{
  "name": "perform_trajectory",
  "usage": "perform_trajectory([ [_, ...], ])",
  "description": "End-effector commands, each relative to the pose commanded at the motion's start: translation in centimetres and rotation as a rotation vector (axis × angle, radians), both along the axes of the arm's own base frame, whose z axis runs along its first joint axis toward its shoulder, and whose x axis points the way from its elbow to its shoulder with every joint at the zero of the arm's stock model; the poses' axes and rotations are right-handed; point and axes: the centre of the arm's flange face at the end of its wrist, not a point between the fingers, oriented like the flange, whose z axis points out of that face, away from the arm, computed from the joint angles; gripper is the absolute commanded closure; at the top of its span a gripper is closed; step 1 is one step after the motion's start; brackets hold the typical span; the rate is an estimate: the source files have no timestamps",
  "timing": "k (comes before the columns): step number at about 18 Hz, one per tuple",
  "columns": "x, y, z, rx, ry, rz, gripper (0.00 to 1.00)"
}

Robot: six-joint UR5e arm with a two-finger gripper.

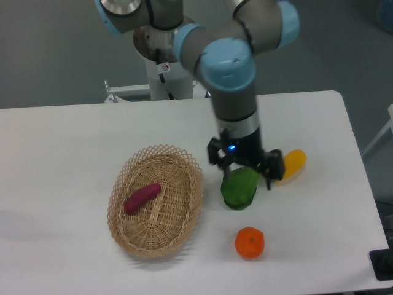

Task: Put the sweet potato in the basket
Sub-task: 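Raise the open gripper and move it away from the basket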

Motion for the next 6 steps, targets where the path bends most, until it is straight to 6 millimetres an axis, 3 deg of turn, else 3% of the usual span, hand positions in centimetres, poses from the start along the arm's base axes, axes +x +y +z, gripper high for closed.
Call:
perform_trajectory([
  [3,-1.3,-2.1,0.6,0.009,-0.006,-0.042,0.00],
  [6,-1.8,-2.7,0.5,0.014,-0.010,-0.030,0.00],
])
